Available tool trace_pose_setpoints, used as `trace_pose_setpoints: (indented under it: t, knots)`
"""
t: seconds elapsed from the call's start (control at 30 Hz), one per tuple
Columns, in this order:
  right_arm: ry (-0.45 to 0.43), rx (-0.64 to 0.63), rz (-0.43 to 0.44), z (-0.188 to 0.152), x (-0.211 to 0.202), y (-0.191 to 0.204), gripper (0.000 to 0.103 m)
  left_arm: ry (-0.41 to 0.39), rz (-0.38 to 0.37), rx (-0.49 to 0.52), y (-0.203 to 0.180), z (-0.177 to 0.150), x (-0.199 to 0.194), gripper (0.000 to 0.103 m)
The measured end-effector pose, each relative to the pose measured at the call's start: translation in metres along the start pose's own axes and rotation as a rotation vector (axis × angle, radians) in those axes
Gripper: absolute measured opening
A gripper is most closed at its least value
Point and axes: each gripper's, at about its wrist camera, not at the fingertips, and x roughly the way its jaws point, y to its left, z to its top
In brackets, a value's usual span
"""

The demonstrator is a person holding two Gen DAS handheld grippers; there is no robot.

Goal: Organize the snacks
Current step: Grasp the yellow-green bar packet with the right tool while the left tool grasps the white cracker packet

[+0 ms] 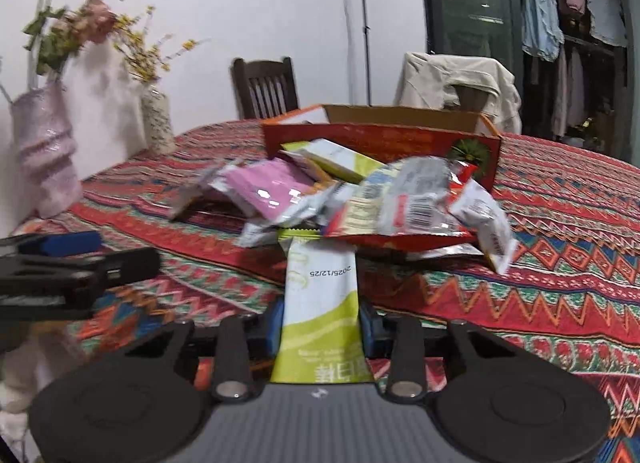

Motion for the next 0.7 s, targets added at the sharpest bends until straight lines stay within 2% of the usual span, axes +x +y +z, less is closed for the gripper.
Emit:
trace_pose_setpoints:
  t: [0.23,0.33,0.7]
  knots:
    - [-0.102,-0.017,0.032,0.013,-0.024,0.01,0.035,-0.004,0.023,-0.032,0.003,0.014,0.003,0.103]
    - [-0.128,-0.014,0.006,0.019,-0.026,0.004,0.035,0.001,0.03,-0.034,0.001,0.021,0.009,0.103]
    - [-0.162,0.044,-0.079,0.02,-0.025,-0.035,0.036,0.089,-0.008,0.074,-0.043,0.033,0.053,0.103]
